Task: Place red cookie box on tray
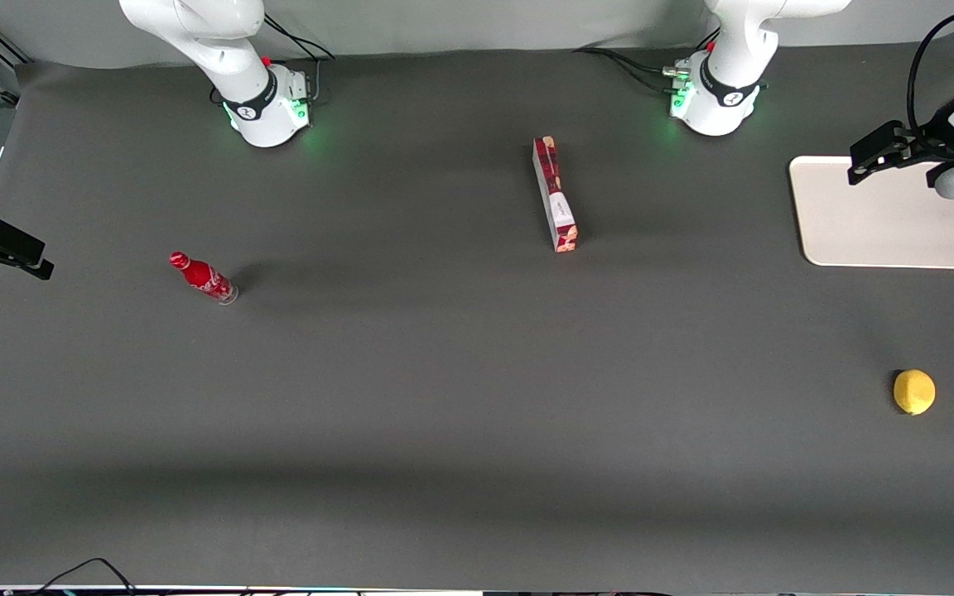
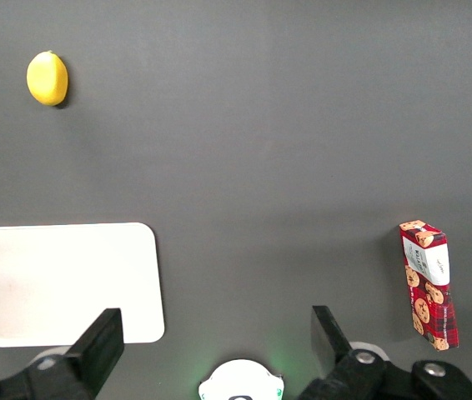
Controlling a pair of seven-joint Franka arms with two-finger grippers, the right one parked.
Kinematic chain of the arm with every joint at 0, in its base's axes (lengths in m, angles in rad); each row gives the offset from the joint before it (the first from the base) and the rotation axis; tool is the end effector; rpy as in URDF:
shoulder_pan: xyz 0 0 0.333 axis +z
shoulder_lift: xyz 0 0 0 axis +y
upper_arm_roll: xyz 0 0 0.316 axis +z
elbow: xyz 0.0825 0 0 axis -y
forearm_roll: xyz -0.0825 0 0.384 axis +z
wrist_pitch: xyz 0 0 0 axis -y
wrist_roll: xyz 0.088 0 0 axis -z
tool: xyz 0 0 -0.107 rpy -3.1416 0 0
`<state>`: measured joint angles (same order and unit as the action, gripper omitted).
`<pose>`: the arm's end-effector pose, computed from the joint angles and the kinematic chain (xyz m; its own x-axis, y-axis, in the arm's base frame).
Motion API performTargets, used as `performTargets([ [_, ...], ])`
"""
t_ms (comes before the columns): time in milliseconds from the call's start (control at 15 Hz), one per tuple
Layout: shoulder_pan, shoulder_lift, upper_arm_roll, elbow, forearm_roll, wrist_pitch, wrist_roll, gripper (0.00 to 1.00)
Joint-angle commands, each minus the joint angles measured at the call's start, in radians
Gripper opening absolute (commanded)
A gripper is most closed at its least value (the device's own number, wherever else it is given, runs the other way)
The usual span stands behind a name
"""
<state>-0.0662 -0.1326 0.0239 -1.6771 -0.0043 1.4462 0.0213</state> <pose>0.4983 -0.0207 0.6346 0.9931 -0.0644 -0.0980 -0.0638 -0.9979 0.0096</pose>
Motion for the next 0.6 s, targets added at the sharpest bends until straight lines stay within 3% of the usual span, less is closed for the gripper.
performTargets([
  [0, 0.002, 0.005, -0.002, 0.027, 0.001, -0.049, 0.011, 1.0],
  [533, 0.002, 0.008, 0.004, 0.036, 0.001, -0.052, -0.006, 1.0],
])
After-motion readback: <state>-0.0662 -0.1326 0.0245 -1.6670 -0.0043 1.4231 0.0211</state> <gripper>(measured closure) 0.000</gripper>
